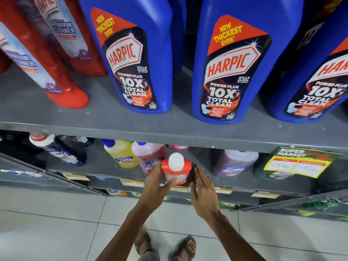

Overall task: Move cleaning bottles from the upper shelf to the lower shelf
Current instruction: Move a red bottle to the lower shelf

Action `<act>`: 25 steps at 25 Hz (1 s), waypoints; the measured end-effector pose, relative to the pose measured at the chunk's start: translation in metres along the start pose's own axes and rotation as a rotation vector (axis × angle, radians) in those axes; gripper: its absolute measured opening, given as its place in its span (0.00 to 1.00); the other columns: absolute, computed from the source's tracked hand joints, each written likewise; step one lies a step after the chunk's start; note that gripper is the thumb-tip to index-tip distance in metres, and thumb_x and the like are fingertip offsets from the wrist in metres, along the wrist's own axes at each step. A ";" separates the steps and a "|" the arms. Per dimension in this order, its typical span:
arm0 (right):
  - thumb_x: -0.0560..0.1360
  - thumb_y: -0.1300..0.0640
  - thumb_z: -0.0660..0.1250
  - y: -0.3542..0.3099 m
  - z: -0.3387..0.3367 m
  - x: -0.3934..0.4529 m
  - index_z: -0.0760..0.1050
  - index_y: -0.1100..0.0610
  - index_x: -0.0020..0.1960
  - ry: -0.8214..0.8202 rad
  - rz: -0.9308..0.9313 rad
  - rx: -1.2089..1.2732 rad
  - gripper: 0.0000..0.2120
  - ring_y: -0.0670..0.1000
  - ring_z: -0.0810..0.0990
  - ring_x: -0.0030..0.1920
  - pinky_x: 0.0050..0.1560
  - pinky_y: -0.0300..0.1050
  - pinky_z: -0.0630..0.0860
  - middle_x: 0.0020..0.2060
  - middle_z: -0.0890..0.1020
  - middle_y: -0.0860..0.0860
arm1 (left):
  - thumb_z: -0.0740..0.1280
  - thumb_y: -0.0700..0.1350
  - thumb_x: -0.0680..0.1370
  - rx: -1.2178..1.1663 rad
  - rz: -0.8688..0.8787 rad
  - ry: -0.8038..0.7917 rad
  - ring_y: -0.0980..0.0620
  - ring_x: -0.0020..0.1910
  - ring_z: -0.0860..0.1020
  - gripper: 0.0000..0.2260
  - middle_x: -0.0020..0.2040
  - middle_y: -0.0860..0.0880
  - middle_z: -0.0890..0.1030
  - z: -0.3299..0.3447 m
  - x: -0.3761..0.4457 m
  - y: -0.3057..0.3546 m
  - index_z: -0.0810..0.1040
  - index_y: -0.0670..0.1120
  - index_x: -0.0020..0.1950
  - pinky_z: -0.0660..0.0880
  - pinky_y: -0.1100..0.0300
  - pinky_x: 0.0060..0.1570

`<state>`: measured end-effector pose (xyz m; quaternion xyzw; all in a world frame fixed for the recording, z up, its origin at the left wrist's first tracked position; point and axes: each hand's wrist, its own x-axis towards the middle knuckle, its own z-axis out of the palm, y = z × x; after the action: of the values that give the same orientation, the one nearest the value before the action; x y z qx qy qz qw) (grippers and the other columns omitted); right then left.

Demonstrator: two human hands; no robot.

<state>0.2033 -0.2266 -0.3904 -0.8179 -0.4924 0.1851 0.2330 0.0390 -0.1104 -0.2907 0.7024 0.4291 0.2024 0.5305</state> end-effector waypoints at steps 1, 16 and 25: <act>0.87 0.56 0.56 -0.005 -0.006 -0.008 0.62 0.59 0.84 0.041 -0.027 0.020 0.26 0.56 0.65 0.85 0.85 0.49 0.56 0.84 0.65 0.54 | 0.77 0.37 0.77 -0.036 0.008 0.007 0.51 0.67 0.81 0.26 0.67 0.48 0.83 -0.010 -0.015 -0.002 0.73 0.39 0.74 0.80 0.53 0.68; 0.83 0.60 0.68 -0.325 -0.050 -0.006 0.75 0.54 0.77 0.606 -0.663 0.324 0.22 0.51 0.76 0.78 0.80 0.49 0.70 0.77 0.78 0.46 | 0.81 0.48 0.74 -0.301 0.482 0.220 0.48 0.61 0.86 0.24 0.62 0.44 0.87 -0.363 -0.094 0.110 0.77 0.54 0.68 0.83 0.57 0.62; 0.85 0.52 0.68 -0.446 -0.040 0.051 0.79 0.59 0.73 0.660 -0.488 -0.054 0.19 0.52 0.78 0.76 0.79 0.52 0.73 0.72 0.83 0.53 | 0.76 0.45 0.80 -0.127 0.642 0.119 0.54 0.66 0.83 0.28 0.69 0.53 0.84 -0.461 -0.004 0.138 0.69 0.49 0.77 0.80 0.61 0.64</act>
<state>-0.0739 -0.0079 -0.1097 -0.6985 -0.5754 -0.1607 0.3940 -0.2501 0.1406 0.0004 0.7542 0.2026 0.4265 0.4564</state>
